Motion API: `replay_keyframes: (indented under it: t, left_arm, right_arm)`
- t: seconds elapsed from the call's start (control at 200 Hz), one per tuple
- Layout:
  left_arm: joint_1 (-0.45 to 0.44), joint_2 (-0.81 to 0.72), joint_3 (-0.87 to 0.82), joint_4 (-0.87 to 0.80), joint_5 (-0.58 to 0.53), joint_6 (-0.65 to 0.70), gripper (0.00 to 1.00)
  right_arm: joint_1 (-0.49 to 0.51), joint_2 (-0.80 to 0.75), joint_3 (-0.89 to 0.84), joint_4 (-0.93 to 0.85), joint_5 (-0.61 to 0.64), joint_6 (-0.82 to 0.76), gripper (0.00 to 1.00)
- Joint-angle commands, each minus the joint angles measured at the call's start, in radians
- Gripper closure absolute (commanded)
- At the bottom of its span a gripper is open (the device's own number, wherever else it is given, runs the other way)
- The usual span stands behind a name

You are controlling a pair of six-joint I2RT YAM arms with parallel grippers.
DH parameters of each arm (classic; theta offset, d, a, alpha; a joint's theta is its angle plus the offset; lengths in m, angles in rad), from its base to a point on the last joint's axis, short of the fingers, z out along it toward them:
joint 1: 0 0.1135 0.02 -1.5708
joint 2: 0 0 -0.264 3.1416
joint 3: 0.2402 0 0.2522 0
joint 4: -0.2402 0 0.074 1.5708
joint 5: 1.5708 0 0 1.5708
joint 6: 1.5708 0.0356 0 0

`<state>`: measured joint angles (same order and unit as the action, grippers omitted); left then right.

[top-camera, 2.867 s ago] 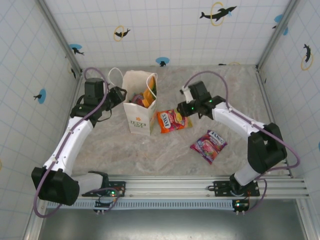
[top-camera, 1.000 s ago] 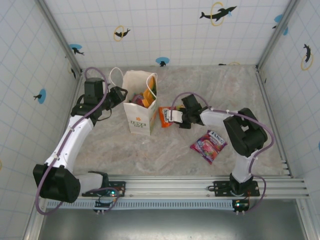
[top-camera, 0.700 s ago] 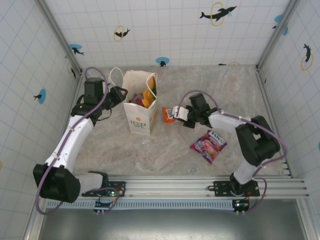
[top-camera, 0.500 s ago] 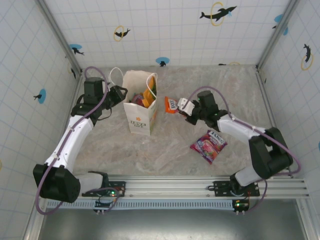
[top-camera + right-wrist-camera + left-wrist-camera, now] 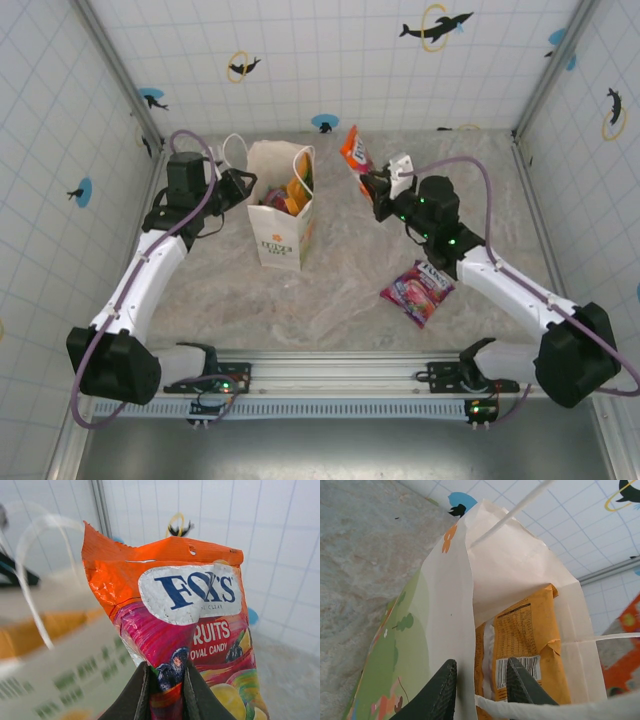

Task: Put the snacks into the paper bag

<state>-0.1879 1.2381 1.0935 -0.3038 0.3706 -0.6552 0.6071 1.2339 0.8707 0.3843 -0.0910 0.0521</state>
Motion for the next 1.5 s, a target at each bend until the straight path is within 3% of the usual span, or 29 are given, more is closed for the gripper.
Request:
replay_keyframes:
  t: [0.0, 0.21, 0.39, 0.826, 1.236, 1.296, 1.331, 1.426, 1.496]
  left_arm:
    - [0.008, -0.005, 0.01, 0.022, 0.012, 0.001, 0.7]
    - [0.008, -0.011, 0.005, 0.01, -0.016, 0.008, 0.7]
    - [0.009, -0.009, 0.012, -0.007, -0.032, 0.018, 0.7]
    - [0.008, -0.015, 0.042, -0.064, -0.111, 0.052, 0.7]
    - [0.009, -0.014, 0.066, -0.079, -0.153, 0.06, 0.69]
    - [0.008, -0.015, 0.069, -0.084, -0.157, 0.061, 0.7]
    - [0.008, -0.016, 0.071, -0.086, -0.159, 0.062, 0.7]
    - [0.009, -0.02, 0.074, -0.091, -0.167, 0.063, 0.69]
    - [0.009, -0.021, 0.074, -0.092, -0.173, 0.065, 0.69]
  right_arm:
    - [0.093, -0.019, 0.095, 0.177, 0.101, 0.112, 1.0]
    - [0.241, 0.059, 0.202, 0.359, 0.142, 0.113, 1.0]
    - [0.31, 0.202, 0.338, 0.449, 0.109, 0.179, 1.0]
    - [0.325, 0.516, 0.514, 0.467, 0.133, 0.213, 1.0]
    - [0.307, 0.669, 0.598, 0.469, 0.127, 0.264, 1.0]
    - [0.302, 0.682, 0.611, 0.451, 0.103, 0.265, 0.75]
    - [0.3, 0.686, 0.619, 0.438, 0.088, 0.268, 0.66]
    - [0.296, 0.684, 0.623, 0.425, 0.058, 0.27, 0.51]
    - [0.295, 0.676, 0.622, 0.413, 0.053, 0.267, 0.47]
